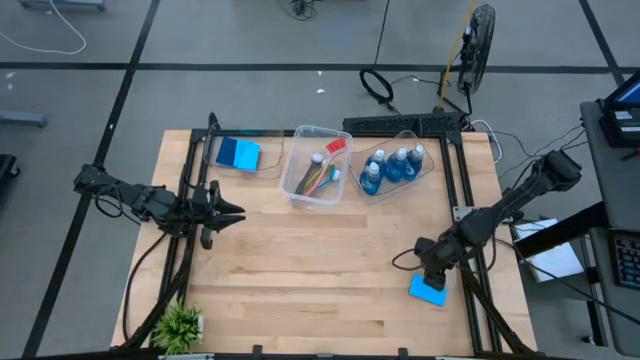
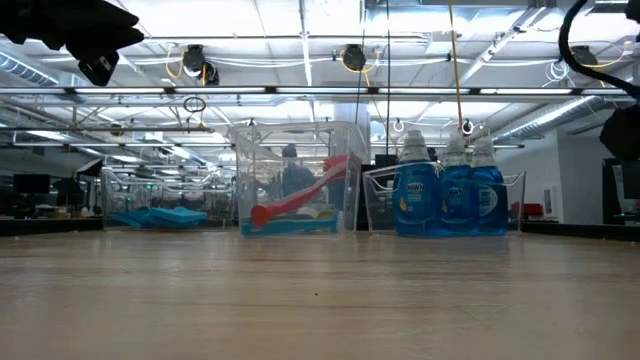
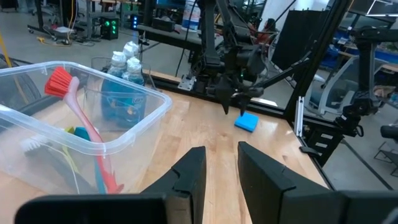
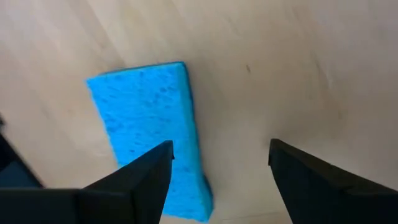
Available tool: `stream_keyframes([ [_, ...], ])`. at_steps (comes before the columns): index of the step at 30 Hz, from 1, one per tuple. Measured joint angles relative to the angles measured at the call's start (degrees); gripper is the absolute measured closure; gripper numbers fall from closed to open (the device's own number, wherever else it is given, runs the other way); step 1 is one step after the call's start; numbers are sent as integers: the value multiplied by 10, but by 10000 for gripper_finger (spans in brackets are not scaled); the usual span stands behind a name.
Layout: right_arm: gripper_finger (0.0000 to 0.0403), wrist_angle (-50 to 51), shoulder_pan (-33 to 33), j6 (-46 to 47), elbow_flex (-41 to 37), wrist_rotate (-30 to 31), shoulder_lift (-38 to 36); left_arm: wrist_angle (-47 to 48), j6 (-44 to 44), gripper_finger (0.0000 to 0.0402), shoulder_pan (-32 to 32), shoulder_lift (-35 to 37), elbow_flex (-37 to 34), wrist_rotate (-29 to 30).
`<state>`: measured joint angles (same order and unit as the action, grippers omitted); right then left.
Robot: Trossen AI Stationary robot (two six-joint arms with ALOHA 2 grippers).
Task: Pick & Place Kitchen Sink Supplies
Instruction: Put the blue sponge into the left transparent bin
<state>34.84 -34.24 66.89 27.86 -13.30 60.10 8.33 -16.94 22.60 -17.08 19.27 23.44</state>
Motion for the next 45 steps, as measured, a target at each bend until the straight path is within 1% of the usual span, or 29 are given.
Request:
stream_keyframes([
  [8, 151, 0, 0, -62, 3, -4, 69, 0, 2, 309, 0, 0, 0, 0],
  [14, 151, 1, 0, -74, 2, -4, 78, 0, 3, 309, 0, 0, 0, 0],
  [17, 151, 1, 0, -74, 2, 0, 69, 0, 6, 309, 0, 0, 0, 0],
  [19, 151, 3, 0, -67, 2, 15, 58, 0, 7, 309, 0, 0, 0, 2],
  [23, 152, 43, 1, -41, 0, 53, 33, 0, 7, 309, 0, 0, 0, 4],
  [28, 152, 73, 1, -32, -1, 79, 1, 0, 3, 309, 0, 0, 0, 5],
  [33, 152, 80, 1, -29, -2, 82, -30, -11, 4, 309, 0, 0, 0, 5],
  [40, 152, 56, 1, -34, -2, 77, -73, -13, 3, 309, 0, 0, 0, 5],
  [45, 152, 66, 0, -33, -2, 75, -74, -13, 3, 309, 0, 0, 0, 5],
])
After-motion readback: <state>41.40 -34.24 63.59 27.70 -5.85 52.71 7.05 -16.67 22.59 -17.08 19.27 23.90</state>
